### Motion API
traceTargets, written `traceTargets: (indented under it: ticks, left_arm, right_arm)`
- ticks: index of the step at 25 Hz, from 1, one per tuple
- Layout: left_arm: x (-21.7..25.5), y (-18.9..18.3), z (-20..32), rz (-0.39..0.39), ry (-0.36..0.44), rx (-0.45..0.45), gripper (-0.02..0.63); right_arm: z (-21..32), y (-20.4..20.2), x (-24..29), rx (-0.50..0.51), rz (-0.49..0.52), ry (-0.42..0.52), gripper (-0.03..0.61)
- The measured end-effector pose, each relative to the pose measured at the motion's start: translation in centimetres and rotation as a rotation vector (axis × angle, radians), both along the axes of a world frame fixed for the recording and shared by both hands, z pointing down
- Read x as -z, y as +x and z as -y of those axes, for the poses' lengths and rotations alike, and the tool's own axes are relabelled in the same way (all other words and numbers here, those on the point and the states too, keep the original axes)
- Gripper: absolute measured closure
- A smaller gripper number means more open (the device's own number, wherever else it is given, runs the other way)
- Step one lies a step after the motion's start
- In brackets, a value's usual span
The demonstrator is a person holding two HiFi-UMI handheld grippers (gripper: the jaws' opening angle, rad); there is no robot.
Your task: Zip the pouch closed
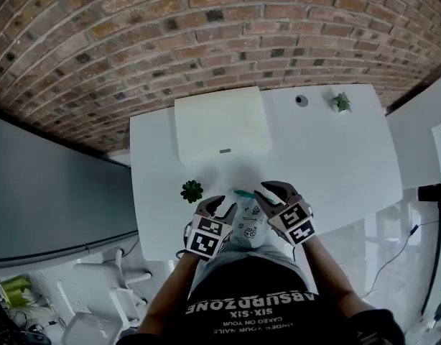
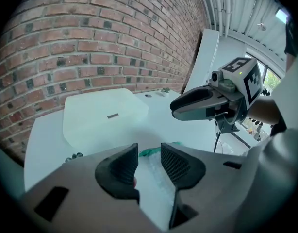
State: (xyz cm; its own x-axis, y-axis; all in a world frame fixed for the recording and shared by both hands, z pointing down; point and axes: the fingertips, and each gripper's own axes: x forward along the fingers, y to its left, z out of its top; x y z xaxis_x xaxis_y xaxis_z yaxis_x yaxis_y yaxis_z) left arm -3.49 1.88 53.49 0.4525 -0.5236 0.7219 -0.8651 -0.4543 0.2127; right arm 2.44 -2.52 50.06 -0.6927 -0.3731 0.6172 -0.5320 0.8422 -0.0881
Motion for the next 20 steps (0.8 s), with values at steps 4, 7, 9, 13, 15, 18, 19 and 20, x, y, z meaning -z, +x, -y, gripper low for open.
traceTargets:
  ticks: [4,7,9,13,15,18,19,20]
  left_arm:
    - [-2.3,0.0,0.9,0.008,-0.040,-0.002,0.482]
    - [-3.4,0.2,1.4,0.016,-0.073,-0.005,0.482]
    - [-4.0,0.2,1.7,0.015,-0.090,0.005,0.482]
    - [-5.2,0.1,2.3,0.021,-0.118,0.020,0.482]
    - [-5.9,0.1,2.4,0.037,-0.132,0.008,0.482]
    - [-7.5,0.3,2.3,0.062,-0.152,-0.009,0.482]
    - [-8.0,0.2,2.3,0.072,-0.159,-0.012,0.482]
    - [-8.3,0.2,2.3,0.082,-0.166,-0.015,0.482]
  right_arm:
    - [0.9,-0.8,-2.5,0.062,-0.042,-0.029,0.482]
    - [1.2,-1.3,-4.4,0.108,-0.082,-0.042,0.482]
    - [1.5,-1.6,-5.4,0.129,-0.106,-0.048,0.483]
    - [2.0,-1.8,-7.3,0.168,-0.143,-0.066,0.483]
    - [2.2,-1.9,-8.2,0.193,-0.165,-0.072,0.483]
    - [2.2,-2.2,-9.3,0.238,-0.190,-0.076,0.483]
    - [2.2,-2.3,-9.7,0.257,-0.199,-0.077,0.483]
    - [2.1,-2.4,-10.1,0.275,-0.211,-0.076,0.483]
